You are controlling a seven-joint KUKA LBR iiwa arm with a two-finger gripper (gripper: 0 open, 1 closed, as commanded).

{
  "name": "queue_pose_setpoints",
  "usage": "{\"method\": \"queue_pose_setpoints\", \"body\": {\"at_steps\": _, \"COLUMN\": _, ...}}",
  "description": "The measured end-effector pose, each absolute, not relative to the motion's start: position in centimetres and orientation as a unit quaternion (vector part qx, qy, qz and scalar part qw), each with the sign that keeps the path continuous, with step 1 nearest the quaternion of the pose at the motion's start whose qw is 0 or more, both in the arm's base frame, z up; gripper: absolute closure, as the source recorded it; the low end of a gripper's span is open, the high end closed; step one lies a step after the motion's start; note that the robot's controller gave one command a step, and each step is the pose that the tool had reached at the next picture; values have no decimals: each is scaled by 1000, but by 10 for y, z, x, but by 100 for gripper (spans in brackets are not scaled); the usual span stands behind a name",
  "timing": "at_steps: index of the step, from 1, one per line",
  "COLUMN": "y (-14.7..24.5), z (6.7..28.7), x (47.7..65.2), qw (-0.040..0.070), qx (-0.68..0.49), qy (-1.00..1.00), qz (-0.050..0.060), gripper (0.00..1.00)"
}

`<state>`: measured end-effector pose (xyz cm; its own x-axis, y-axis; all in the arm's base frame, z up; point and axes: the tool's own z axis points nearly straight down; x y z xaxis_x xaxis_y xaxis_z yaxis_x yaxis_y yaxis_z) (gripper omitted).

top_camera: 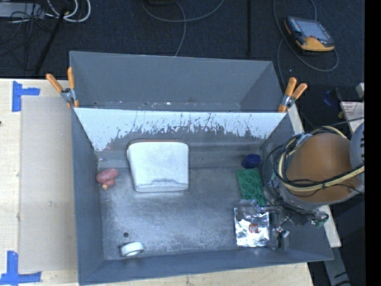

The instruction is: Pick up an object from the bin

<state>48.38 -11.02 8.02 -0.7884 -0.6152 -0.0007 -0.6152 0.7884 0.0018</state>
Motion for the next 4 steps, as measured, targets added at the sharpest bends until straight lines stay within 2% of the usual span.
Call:
{"method": "queue_pose_setpoints", "body": {"at_steps": 1, "y": -110, "z": 80, "x": 484, "qw": 0, "qx": -327, "qy": 945, "qz": 1, "gripper": 100}}
{"method": "queue_pose_setpoints", "body": {"at_steps": 2, "y": -110, "z": 81, "x": 484, "qw": 0, "qx": -327, "qy": 945, "qz": 1, "gripper": 0}}
{"method": "queue_pose_setpoints", "body": {"at_steps": 3, "y": -110, "z": 80, "x": 484, "qw": 0, "qx": -328, "qy": 945, "qz": 1, "gripper": 100}}
{"method": "queue_pose_setpoints", "body": {"at_steps": 4, "y": -113, "z": 340, "x": 488, "qw": 4, "qx": -329, "qy": 944, "qz": -2, "gripper": 100}}
